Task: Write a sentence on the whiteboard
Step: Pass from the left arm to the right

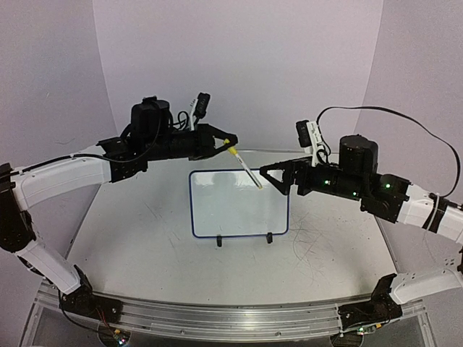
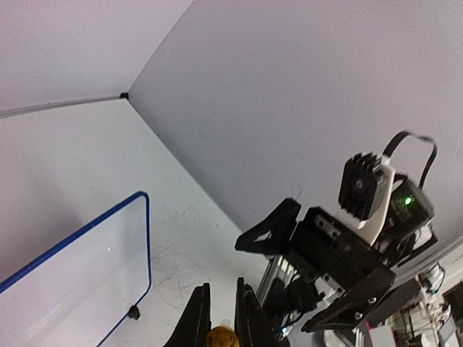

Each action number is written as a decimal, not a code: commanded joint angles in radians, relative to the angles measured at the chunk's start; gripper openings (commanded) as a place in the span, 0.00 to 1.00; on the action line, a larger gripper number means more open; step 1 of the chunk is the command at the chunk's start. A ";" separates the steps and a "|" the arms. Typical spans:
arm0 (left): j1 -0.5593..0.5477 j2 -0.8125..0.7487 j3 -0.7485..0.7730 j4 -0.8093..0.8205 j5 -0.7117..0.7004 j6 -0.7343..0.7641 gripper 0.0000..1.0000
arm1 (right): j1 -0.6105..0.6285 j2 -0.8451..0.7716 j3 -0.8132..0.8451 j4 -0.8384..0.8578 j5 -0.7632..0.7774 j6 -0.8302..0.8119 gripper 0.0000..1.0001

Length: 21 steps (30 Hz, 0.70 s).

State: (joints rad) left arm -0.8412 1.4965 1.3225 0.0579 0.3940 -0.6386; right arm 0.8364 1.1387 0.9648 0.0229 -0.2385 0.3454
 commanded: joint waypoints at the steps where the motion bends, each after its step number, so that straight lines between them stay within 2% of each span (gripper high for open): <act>1: 0.019 -0.061 -0.060 0.275 -0.045 -0.140 0.00 | 0.002 0.014 -0.048 0.333 -0.036 0.099 0.98; 6: 0.028 -0.048 -0.017 0.351 0.018 -0.196 0.00 | 0.002 0.077 -0.083 0.622 -0.124 0.152 0.96; 12: 0.032 -0.042 -0.026 0.464 0.063 -0.268 0.00 | 0.002 0.175 -0.003 0.736 -0.194 0.188 0.85; 19: 0.034 -0.012 -0.035 0.542 0.111 -0.336 0.00 | 0.000 0.205 0.026 0.825 -0.233 0.207 0.54; 21: 0.033 -0.007 -0.037 0.555 0.113 -0.345 0.00 | -0.005 0.209 0.029 0.831 -0.244 0.213 0.41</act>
State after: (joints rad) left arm -0.8128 1.4747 1.2747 0.5124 0.4700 -0.9365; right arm 0.8364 1.3430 0.9443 0.7343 -0.4397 0.5380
